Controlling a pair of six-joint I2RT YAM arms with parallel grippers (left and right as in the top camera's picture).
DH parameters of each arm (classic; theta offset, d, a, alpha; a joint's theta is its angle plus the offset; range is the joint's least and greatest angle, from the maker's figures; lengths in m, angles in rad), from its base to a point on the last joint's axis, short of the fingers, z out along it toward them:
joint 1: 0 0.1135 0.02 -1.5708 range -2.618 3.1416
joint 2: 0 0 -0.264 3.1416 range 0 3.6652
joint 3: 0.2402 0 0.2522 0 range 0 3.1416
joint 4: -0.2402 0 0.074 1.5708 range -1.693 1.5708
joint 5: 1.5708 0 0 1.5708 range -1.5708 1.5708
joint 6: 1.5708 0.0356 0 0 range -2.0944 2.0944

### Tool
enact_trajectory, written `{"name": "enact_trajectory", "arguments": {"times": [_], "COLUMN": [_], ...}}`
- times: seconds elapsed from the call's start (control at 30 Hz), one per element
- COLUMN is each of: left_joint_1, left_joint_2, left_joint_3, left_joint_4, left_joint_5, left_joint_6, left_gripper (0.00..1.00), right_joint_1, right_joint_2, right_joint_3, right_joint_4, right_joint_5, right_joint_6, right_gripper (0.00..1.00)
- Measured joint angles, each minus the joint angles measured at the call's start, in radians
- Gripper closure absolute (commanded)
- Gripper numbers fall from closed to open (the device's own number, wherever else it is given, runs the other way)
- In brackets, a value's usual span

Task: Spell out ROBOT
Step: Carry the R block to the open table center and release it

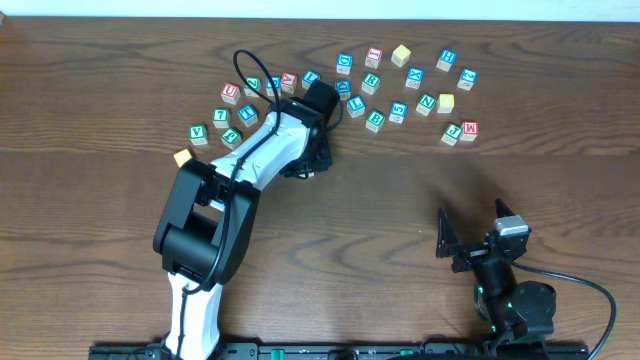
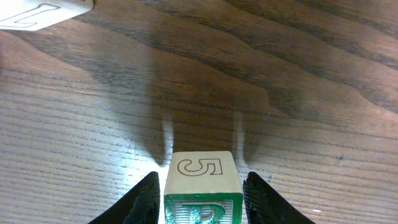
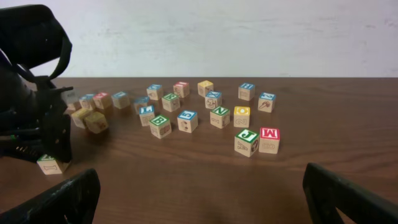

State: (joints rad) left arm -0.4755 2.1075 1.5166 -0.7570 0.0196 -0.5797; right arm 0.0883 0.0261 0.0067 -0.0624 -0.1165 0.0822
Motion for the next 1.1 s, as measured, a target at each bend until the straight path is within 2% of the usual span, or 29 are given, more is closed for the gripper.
{"name": "enact_trajectory", "arguments": {"times": [0.43, 1.1], "left_joint_1": [-0.004, -0.006], "left_joint_2": [0.000, 0.000], "left_joint_3": [0.000, 0.007], "left_joint_4": [0.022, 0.041], "left_joint_5": [0.000, 0.001], "left_joint_6": [0.111, 0.145], "left_gripper": [0.58, 0.57], "right_joint_1": [0.000, 0.000], "right_joint_2": [0.000, 0.000], "right_joint_3": [0.000, 0.000], "right_joint_4": [0.000, 0.000], "right_joint_5": [0.000, 0.000], "right_joint_6": [0.000, 0.000], "right_gripper": [0.01, 0.01]}}
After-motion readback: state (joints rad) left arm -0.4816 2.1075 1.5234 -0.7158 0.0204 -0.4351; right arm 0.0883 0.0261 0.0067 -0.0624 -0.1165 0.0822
